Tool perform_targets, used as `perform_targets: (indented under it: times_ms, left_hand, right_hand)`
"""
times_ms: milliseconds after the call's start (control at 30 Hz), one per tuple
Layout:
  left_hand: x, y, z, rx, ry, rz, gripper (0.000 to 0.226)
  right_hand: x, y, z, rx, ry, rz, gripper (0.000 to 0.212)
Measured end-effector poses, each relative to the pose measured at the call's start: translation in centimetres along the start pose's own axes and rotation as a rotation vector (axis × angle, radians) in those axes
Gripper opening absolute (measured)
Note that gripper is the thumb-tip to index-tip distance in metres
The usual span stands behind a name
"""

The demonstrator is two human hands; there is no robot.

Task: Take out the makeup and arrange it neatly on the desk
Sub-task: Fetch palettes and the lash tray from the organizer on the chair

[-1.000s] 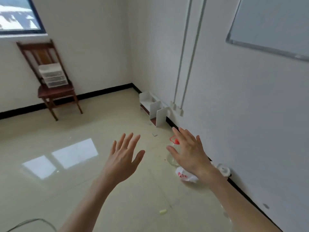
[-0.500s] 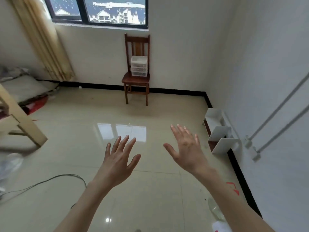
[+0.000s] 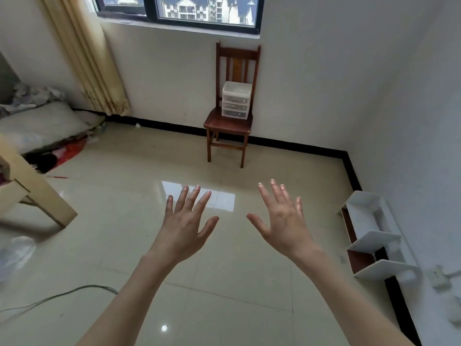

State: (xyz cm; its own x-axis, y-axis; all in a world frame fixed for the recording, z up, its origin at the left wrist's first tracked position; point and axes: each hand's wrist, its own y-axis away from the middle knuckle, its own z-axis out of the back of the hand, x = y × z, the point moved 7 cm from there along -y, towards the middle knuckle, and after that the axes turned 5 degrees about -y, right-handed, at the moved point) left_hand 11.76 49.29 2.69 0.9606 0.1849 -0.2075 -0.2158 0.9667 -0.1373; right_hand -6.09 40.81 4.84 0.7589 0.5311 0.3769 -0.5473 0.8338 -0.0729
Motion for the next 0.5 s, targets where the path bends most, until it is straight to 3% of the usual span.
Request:
perform_targets:
  times_ms: [233, 500]
  left_hand:
    - [3.4, -12.4, -4.3, 0.116, 0.000, 0.023, 0.063]
    - [6.9, -33.1, -6.3, 0.084, 0.013, 0.055, 0.064]
  right_hand:
    - [-4.0, -13.8, -2.0, 0.033, -0.028, -0.050, 0.073]
    - [-9.2, -34.0, -2.6, 0.057, -0.026, -0.036, 0.072]
